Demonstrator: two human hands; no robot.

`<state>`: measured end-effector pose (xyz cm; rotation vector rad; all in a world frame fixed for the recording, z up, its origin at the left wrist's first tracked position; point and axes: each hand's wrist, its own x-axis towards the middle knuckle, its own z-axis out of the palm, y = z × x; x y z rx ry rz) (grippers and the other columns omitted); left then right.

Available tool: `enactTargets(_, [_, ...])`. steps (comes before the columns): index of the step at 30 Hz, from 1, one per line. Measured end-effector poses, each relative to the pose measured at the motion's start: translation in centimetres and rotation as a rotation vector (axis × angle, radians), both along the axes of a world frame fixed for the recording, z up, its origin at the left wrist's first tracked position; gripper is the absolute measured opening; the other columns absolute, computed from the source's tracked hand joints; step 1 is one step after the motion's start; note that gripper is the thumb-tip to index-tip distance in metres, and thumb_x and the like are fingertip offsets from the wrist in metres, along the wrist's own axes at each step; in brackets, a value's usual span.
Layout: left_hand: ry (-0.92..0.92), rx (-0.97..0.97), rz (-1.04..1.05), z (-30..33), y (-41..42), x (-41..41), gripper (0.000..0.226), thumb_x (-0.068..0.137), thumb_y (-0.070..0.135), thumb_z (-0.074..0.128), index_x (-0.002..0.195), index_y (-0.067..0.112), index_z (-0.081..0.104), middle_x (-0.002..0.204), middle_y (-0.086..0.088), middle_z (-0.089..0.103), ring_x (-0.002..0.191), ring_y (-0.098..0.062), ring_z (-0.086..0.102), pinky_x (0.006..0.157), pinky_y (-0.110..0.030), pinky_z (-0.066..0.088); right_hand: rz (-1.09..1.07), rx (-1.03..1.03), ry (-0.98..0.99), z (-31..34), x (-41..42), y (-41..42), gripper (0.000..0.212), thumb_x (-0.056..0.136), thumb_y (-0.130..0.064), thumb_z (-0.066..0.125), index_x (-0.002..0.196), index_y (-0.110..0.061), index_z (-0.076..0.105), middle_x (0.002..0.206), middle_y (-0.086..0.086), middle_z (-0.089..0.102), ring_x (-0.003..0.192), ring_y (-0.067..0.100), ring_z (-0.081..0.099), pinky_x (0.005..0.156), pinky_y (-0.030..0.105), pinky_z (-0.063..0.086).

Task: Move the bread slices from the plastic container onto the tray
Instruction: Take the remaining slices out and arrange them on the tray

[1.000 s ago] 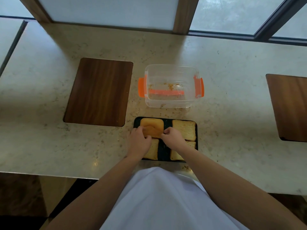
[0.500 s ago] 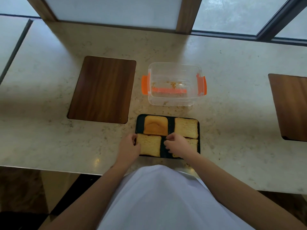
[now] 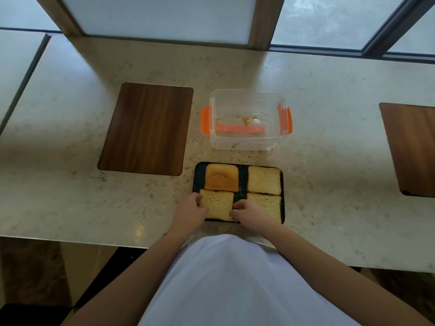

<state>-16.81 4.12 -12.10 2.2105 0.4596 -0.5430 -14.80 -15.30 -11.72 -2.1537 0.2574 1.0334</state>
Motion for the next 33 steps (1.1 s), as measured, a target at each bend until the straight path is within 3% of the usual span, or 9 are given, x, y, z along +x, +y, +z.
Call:
enactTargets(6, [0.019, -0.029, -0.037, -0.3, -0.8, 0.0, 0.049, 0.090, 0.013, 0.064, 0.137, 0.007, 0.054, 0.126, -0.010, 0.063, 0.102, -0.016, 0.057, 0.087, -0.030, 0.047, 0.053, -0.043, -0.027, 0.0, -0.1, -0.9, 0.043, 0.094, -0.034, 0.063, 0.132, -0.013, 0.060, 0.121, 0.006, 0.068, 0.102, 0.019, 0.062, 0.086, 0.033, 0.052])
enactTargets(11, [0.011, -0.021, -0.057, -0.4, -0.9, 0.1, 0.047, 0.090, 0.016, 0.065, 0.135, 0.008, 0.054, 0.115, -0.002, 0.062, 0.089, -0.008, 0.056, 0.071, -0.021, 0.042, 0.064, -0.050, -0.028, 0.0, 0.0, -0.9, 0.047, 0.094, -0.034, 0.062, 0.135, -0.012, 0.059, 0.124, 0.006, 0.067, 0.099, 0.016, 0.058, 0.080, 0.028, 0.047])
enactTargets(15, [-0.017, -0.025, -0.003, -0.4, -0.9, 0.7, 0.041, 0.088, 0.019, 0.063, 0.127, 0.011, 0.054, 0.088, 0.014, 0.052, 0.073, -0.005, 0.054, 0.058, -0.020, 0.042, -0.046, -0.017, -0.032, 0.2, 0.6, -0.6, 0.051, 0.095, -0.030, 0.061, 0.141, -0.011, 0.051, 0.096, -0.005, 0.063, 0.081, 0.008, 0.058, 0.067, 0.024, 0.050])
enactTargets(17, [-0.029, -0.025, 0.027, -0.3, -0.9, 1.3, 0.044, 0.089, 0.020, 0.063, 0.131, 0.012, 0.053, 0.087, 0.022, 0.045, 0.071, 0.001, 0.050, 0.056, -0.016, 0.035, -0.105, 0.002, -0.033, 0.5, 1.4, -0.4, 0.059, 0.096, -0.028, 0.060, 0.149, -0.012, 0.041, 0.089, -0.009, 0.058, 0.080, 0.007, 0.060, 0.065, 0.025, 0.053])
enactTargets(19, [-0.034, -0.038, 0.048, -0.2, -1.1, 2.0, 0.048, 0.090, 0.022, 0.062, 0.136, 0.013, 0.051, 0.085, 0.025, 0.043, 0.067, 0.006, 0.047, 0.055, -0.012, 0.031, -0.150, 0.019, -0.026, 0.8, 2.3, 0.0, 0.064, 0.095, -0.026, 0.059, 0.153, -0.012, 0.036, 0.085, -0.011, 0.056, 0.077, 0.010, 0.061, 0.067, 0.030, 0.057])
enactTargets(23, [-0.025, -0.056, 0.009, -0.1, -1.2, 3.5, 0.046, 0.093, 0.023, 0.056, 0.138, 0.015, 0.051, 0.087, 0.021, 0.049, 0.066, 0.005, 0.046, 0.058, -0.016, 0.036, -0.217, 0.049, 0.036, 0.8, 3.7, 0.8, 0.067, 0.092, -0.026, 0.060, 0.153, -0.012, 0.035, 0.084, -0.008, 0.054, 0.084, 0.012, 0.061, 0.089, 0.049, 0.059])
enactTargets(27, [0.018, -0.058, -0.024, -0.3, -1.6, 4.5, 0.038, 0.094, 0.021, 0.054, 0.130, 0.012, 0.054, 0.084, 0.017, 0.050, 0.065, 0.000, 0.047, 0.055, -0.018, 0.038, -0.236, 0.031, 0.074, 0.6, 4.3, 1.2, 0.068, 0.092, -0.028, 0.059, 0.154, -0.013, 0.033, 0.086, -0.006, 0.053, 0.071, 0.008, 0.055, 0.089, 0.049, 0.059])
enactTargets(29, [0.036, -0.061, -0.033, -0.5, -1.7, 4.6, 0.045, 0.095, 0.022, 0.052, 0.139, 0.012, 0.048, 0.093, 0.013, 0.053, 0.066, 0.001, 0.046, 0.054, -0.018, 0.036, -0.244, 0.040, 0.083, 0.5, 4.4, 1.3, 0.067, 0.093, -0.028, 0.059, 0.153, -0.013, 0.035, 0.086, -0.005, 0.054, 0.078, 0.010, 0.059, 0.089, 0.048, 0.059])
enactTargets(33, [0.078, -0.085, -0.007, -0.7, -1.7, 4.9, 0.051, 0.098, 0.021, 0.049, 0.147, 0.012, 0.041, 0.136, -0.007, 0.051, 0.070, 0.003, 0.046, 0.053, -0.018, 0.033, -0.257, 0.055, 0.101, 0.4, 4.6, 1.3, 0.062, 0.093, -0.027, 0.060, 0.150, -0.015, 0.038, 0.086, -0.003, 0.054, 0.098, 0.015, 0.059, 0.090, 0.049, 0.059])
